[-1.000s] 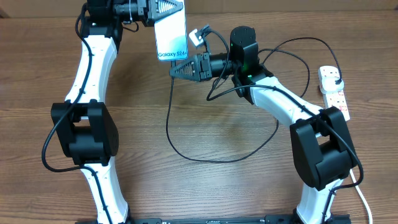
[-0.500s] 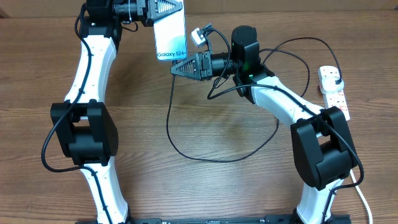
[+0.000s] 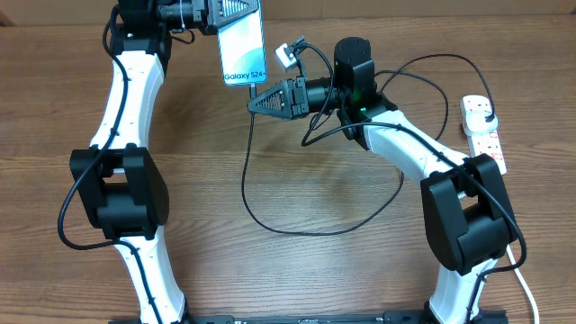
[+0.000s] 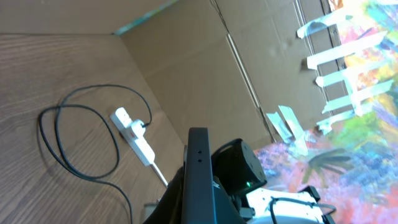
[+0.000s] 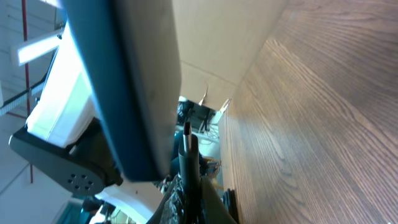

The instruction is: Plug charger to phone and switch on socket

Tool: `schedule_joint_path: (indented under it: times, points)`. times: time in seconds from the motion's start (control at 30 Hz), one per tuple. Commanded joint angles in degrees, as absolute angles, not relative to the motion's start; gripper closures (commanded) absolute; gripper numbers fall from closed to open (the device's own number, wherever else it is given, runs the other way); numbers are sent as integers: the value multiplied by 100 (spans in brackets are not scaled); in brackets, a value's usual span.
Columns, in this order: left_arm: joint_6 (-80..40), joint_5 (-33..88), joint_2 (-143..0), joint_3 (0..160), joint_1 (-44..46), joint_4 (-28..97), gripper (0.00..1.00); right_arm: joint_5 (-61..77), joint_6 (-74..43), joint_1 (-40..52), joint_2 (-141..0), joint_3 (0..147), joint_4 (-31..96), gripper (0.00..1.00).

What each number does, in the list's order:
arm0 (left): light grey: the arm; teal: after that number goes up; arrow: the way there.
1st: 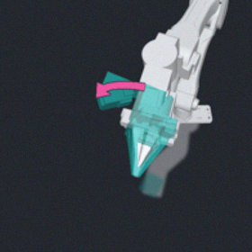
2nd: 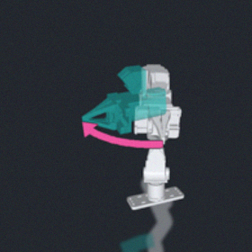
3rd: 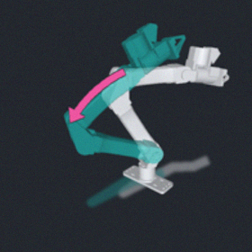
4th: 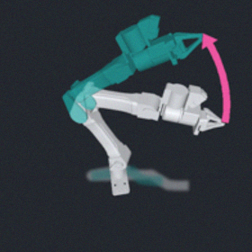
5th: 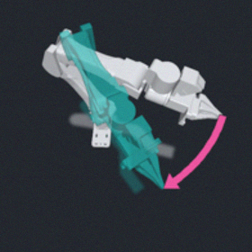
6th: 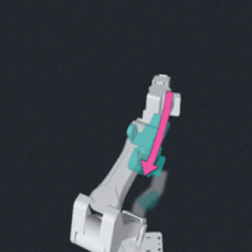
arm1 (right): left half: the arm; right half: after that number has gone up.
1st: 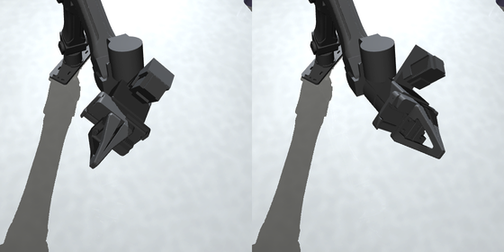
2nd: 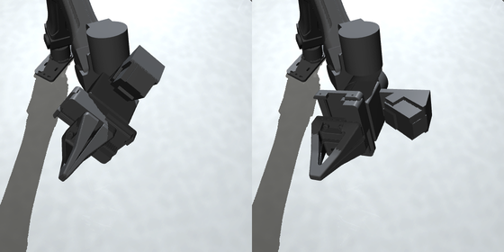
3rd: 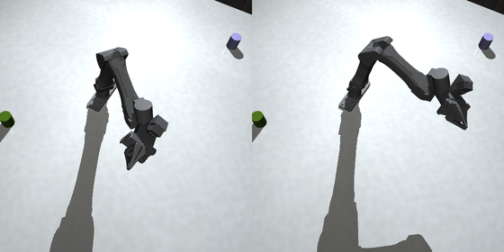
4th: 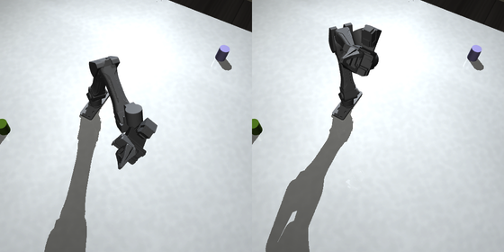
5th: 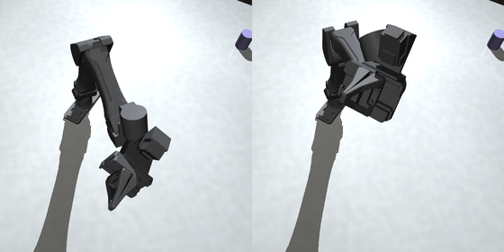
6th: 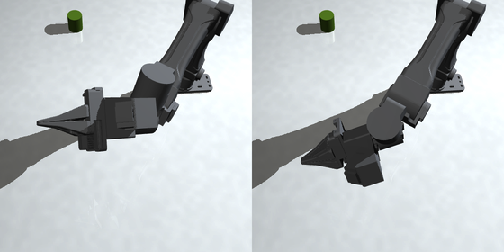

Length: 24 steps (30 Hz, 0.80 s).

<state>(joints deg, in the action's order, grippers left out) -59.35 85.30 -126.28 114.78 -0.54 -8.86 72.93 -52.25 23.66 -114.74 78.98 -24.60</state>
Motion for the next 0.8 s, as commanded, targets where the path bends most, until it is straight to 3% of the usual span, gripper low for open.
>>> schedule_joint_path:
  times: [0.0, 0.77]
  points:
    - [-5826, 8291, -12599, 11548, -84, -928, 93, 7529, -5048, 2364, -11489, 8016, -2491, 96]
    - [-5610, 8523, -12602, 11548, 121, -882, 96, 7526, -4958, 2362, -11489, 8016, -2515, 96]
